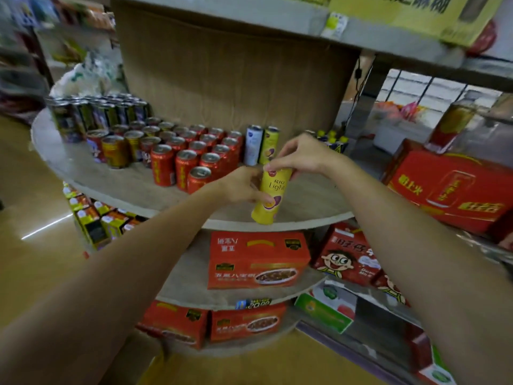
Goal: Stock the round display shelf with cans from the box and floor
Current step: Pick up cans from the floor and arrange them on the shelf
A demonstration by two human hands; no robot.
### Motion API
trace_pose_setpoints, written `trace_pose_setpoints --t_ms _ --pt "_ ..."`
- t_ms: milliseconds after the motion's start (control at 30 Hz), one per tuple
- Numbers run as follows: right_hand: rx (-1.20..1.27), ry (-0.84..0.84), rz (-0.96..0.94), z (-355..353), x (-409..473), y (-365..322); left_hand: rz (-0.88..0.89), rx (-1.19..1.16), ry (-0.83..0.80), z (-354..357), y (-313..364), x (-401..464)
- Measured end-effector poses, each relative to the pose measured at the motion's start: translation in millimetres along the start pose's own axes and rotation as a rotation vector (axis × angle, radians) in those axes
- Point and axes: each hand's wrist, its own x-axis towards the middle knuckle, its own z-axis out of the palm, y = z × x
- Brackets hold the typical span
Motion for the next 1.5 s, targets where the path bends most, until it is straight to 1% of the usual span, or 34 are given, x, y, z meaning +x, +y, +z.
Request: trace_pose_setpoints --t_ms 100,200,300,367,400,467,533,600,700,800,933,1033,1133,1200,1267,1367,1500 --pt "0.160 -0.073 0.034 -7.7 16.3 30.3 -0.045 0.076 0.035 0.1 -6.9 35.5" --pt "0.353 -0.136 0.143 -8.9 39.6 75.7 -0.128 0.060 0.096 -5.9 -19.3 69.8" --pt "0.325 -0.146 0.184 6.6 63.2 119.6 -0.169 0.013 0.160 -11.0 -27.1 103.0" --pt "0.273 -0.125 0.145 21.6 77.9 137.1 -0.180 -0.002 0.185 -11.6 -28.1 123.8" --pt "0.287 -0.114 0.120 27.9 85.5 143.1 -0.183 -0.011 0.189 -10.6 -28.0 134.4" --pt "0.408 -0.090 0.079 38.8 102.2 153.3 -0.181 -0.026 0.188 -7.0 -24.3 154.2" --pt "0.515 -0.022 0.040 44.4 121.3 162.9 -0.178 -0.026 0.200 -4.4 -21.3 172.9" --pt "0.571 0.047 0.008 45.9 141.2 172.7 -0.188 -0.022 0.217 -4.7 -22.4 190.7" --pt "0.529 0.072 -0.008 45.5 163.5 181.9 -0.237 0.031 0.211 -4.5 -25.7 210.0" --pt "0.484 0.047 0.034 43.7 181.5 184.2 -0.278 0.073 0.215 -2.5 -31.1 223.7" --pt "0.297 0.080 0.056 40.0 202.3 187.2 -0.308 0.102 0.244 -2.1 -44.4 238.6" --pt "0.222 0.110 0.071 43.3 217.2 194.5 -0.277 0.081 0.298 -8.9 -46.9 248.1" --pt "0.179 0.106 0.074 45.4 228.4 198.6 -0.270 0.025 0.405 -16.5 -47.6 260.6" --pt "0.177 0.092 0.084 45.3 235.4 198.2 -0.282 0.113 0.466 -19.0 -41.3 265.1" --pt "0.170 0.075 0.084 45.9 241.9 196.5 -0.274 0.274 0.505 -20.8 -39.3 269.7" --pt "0.156 0.066 0.097 53.0 251.4 195.9 -0.236 0.483 0.486 -19.8 -40.4 271.8" --pt "0.144 0.074 0.104 59.8 258.1 195.7 -0.257 0.551 0.527 -24.2 -47.3 272.8"
